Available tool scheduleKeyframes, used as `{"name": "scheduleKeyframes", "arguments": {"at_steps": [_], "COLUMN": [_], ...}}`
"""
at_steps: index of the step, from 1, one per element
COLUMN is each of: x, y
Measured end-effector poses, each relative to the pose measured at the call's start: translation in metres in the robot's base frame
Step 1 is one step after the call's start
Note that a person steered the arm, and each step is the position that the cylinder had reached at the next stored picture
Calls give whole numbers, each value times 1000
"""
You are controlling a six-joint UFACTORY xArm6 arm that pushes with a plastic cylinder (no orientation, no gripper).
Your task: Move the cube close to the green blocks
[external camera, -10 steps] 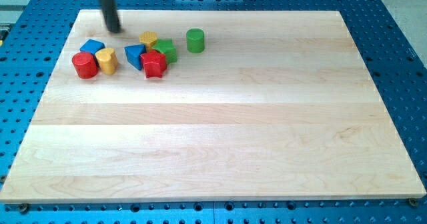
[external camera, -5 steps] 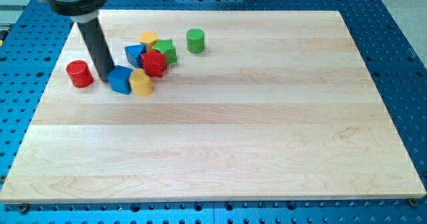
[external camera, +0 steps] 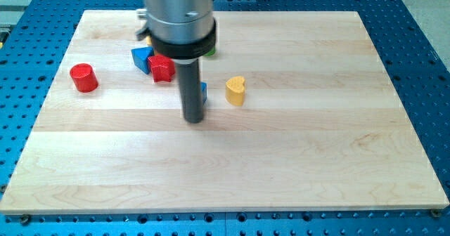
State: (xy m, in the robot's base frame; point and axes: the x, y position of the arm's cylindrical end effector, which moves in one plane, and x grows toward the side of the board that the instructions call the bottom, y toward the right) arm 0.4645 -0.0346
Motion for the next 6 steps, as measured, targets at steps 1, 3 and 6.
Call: {"name": "scheduleKeyframes", "arguments": {"at_steps": [1, 3, 6], "x": [-62, -43, -59], "y": [14, -15, -37]}}
